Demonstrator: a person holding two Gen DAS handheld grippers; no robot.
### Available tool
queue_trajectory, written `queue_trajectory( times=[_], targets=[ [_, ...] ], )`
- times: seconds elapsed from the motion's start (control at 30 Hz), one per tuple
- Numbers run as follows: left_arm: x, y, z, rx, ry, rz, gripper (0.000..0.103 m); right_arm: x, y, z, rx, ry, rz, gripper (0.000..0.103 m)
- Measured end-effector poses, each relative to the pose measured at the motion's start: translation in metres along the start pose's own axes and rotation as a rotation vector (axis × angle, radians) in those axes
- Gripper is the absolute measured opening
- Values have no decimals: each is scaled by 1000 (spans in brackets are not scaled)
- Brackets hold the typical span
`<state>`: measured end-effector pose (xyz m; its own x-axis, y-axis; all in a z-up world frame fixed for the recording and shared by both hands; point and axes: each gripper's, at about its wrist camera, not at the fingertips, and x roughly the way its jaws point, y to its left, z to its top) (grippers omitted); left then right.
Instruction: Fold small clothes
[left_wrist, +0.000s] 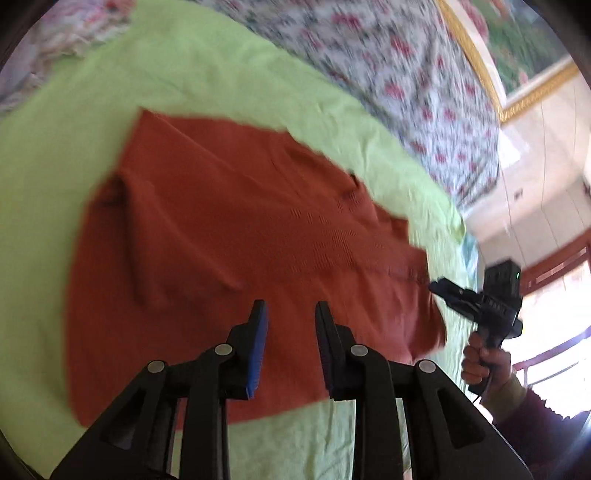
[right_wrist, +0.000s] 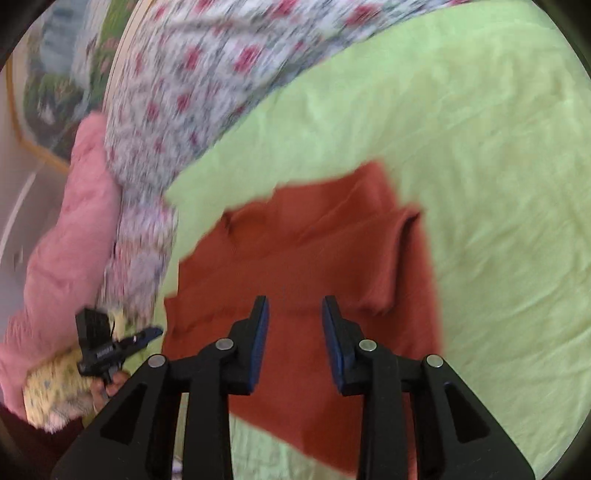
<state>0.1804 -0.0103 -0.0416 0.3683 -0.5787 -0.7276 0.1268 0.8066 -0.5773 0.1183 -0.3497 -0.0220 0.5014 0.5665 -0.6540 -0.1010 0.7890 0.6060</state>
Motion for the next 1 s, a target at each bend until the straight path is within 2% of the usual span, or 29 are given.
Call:
queue_trajectory(
  times=[0.1, 0.23, 0.37, 0.43, 0.57, 0.7, 0.83, 0.9, 1.0],
  targets=[
    [39, -6, -8, 37, 107, 54, 27, 35, 20, -15, -88, 110, -23, 32],
    [51, -1, 6, 70, 119, 90, 25, 65, 27, -14, -173, 183, -106, 32],
    [46, 12, 46, 77, 51, 166, 25, 68, 15, 12, -206, 139, -211, 32],
    [44, 18, 72, 71, 2, 207, 25, 67, 8, 28, -196, 101, -236, 32],
    [45, 25, 119, 34, -98, 230, 26, 61, -6, 67, -156, -5, -264, 32],
    [48, 30, 154, 5, -162, 312, 28, 58, -16, 101, -91, -89, -294, 32],
    [32, 30, 164, -32, -211, 287, 33, 50, -10, 112, -59, -129, -259, 32],
    [25, 25, 157, -25, -213, 284, 33, 45, -4, 108, -80, -134, -252, 34],
    [11, 16, 132, -13, -213, 228, 33, 38, 2, 93, -94, -127, -229, 34]
  ],
)
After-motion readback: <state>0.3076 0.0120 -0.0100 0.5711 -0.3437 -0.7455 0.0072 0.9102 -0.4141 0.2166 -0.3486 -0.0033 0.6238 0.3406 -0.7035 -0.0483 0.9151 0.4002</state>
